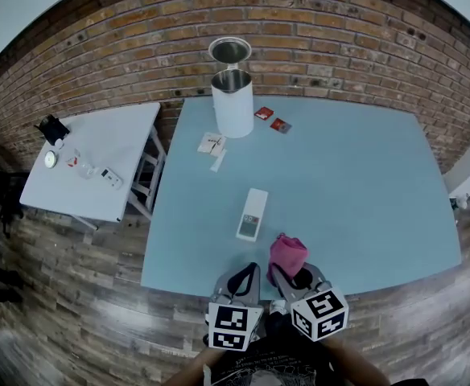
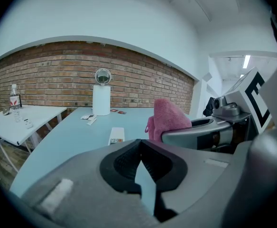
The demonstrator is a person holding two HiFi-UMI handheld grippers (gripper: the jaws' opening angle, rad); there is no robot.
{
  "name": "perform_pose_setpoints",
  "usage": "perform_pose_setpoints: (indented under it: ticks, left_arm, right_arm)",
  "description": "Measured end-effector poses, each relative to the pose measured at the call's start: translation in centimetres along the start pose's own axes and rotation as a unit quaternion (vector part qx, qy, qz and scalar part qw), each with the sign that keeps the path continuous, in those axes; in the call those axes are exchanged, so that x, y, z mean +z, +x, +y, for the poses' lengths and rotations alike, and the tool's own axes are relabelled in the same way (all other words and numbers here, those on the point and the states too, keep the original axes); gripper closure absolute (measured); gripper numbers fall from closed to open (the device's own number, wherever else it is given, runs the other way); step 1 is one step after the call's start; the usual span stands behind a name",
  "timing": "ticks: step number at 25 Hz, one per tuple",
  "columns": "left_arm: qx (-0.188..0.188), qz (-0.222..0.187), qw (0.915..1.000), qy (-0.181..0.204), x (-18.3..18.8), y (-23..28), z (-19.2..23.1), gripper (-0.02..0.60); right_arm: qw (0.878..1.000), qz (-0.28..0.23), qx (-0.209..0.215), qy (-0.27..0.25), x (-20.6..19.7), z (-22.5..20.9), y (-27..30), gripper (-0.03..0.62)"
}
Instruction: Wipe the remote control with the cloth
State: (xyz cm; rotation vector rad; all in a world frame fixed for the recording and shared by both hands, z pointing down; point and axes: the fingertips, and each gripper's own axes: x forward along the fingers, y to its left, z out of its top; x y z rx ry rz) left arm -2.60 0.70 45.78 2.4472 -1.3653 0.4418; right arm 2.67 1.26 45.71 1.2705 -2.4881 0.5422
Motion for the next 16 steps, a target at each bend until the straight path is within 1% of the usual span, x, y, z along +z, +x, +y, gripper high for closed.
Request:
perform_pose_setpoints:
  ticks: [5,16]
  left_arm:
    - [-0.004,-0.005,1.0000,0.002,-0.3,-0.8,0.5,0.581]
    - [-0.007,0.001,1.0000,-0.001,-1.4,-1.8,1.9,0.581]
  right_arm:
    - [1.000,-0.005,-0.009,0.000,-0.3,0.9,0.0,0.529]
    - [1.000,-0.001,-0.010,0.001,-0.6,2.5,1.5,0.528]
